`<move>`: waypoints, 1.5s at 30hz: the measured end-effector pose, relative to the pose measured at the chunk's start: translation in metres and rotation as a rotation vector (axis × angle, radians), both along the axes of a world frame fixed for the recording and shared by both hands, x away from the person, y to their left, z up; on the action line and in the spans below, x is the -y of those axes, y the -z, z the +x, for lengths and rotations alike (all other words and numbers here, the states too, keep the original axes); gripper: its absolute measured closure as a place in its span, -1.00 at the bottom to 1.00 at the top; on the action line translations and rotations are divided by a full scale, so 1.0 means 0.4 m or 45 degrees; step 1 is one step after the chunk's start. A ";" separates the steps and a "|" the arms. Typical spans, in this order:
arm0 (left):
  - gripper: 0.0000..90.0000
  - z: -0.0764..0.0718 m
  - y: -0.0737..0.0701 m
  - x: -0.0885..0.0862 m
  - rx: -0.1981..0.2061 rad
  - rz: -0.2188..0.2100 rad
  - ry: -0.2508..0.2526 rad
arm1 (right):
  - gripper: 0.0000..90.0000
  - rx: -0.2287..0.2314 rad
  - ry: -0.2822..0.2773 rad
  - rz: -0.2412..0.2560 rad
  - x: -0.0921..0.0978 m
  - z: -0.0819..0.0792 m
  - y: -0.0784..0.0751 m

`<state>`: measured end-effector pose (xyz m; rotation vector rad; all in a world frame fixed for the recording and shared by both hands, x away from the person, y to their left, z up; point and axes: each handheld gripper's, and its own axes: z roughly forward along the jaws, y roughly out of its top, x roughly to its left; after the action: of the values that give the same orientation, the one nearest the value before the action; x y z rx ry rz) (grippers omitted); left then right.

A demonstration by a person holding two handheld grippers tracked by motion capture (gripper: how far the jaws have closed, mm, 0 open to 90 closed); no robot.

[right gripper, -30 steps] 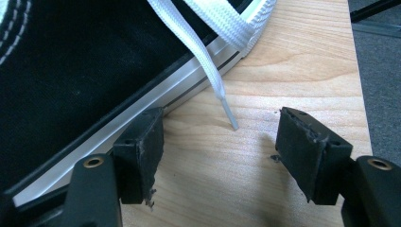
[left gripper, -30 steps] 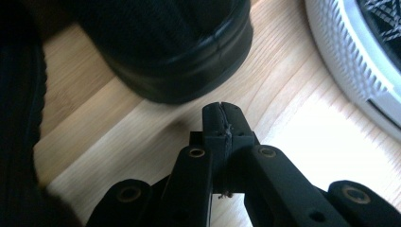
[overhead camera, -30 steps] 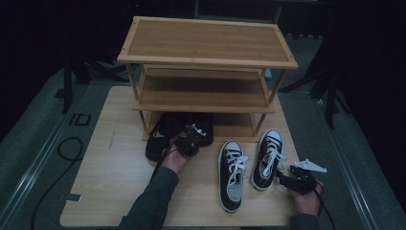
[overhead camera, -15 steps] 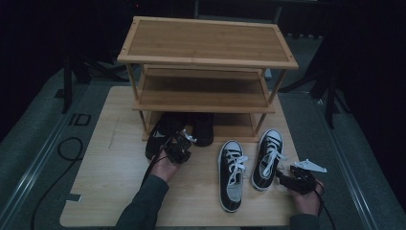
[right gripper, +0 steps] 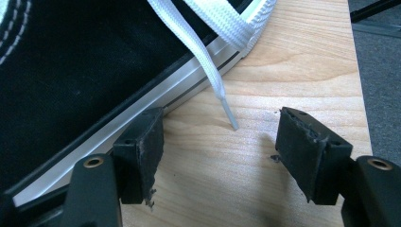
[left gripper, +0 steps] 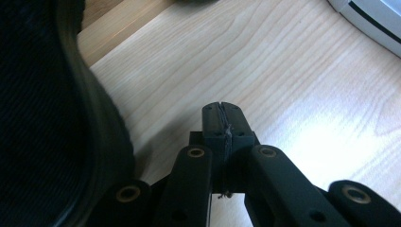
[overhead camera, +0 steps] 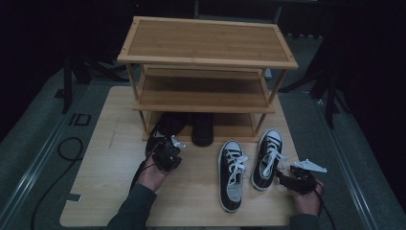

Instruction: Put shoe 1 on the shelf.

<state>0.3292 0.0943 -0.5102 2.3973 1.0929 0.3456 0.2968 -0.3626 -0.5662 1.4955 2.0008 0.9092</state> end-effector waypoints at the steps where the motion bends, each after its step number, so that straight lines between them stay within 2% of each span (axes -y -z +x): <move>1: 1.00 -0.010 -0.003 -0.010 0.001 -0.006 -0.008 | -0.27 0.000 0.000 0.000 0.000 0.000 0.000; 11: 1.00 -0.038 -0.005 -0.063 -0.007 -0.007 -0.041 | -0.27 0.000 0.000 0.000 0.000 0.000 0.000; 27: 1.00 -0.065 0.021 -0.171 -0.042 -0.006 -0.155 | -0.27 0.000 0.000 0.000 0.000 0.000 0.000; 36: 1.00 -0.054 0.037 -0.213 -0.061 -0.011 -0.228 | -0.27 0.000 0.000 0.000 0.000 0.000 0.000; 37: 1.00 -0.046 0.044 -0.221 -0.061 -0.009 -0.252 | -0.27 0.000 0.000 0.000 0.000 0.000 0.000; 42: 1.00 -0.031 0.055 -0.227 -0.063 -0.007 -0.282 | -0.27 0.001 0.000 -0.001 0.000 0.000 0.000; 45: 1.00 -0.013 0.058 -0.227 -0.057 0.019 -0.303 | -0.27 0.000 0.000 0.000 0.000 0.000 0.000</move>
<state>0.3241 0.1851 -0.5333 2.3007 1.4050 0.3822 0.2968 -0.3626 -0.5662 1.4957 2.0004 0.9090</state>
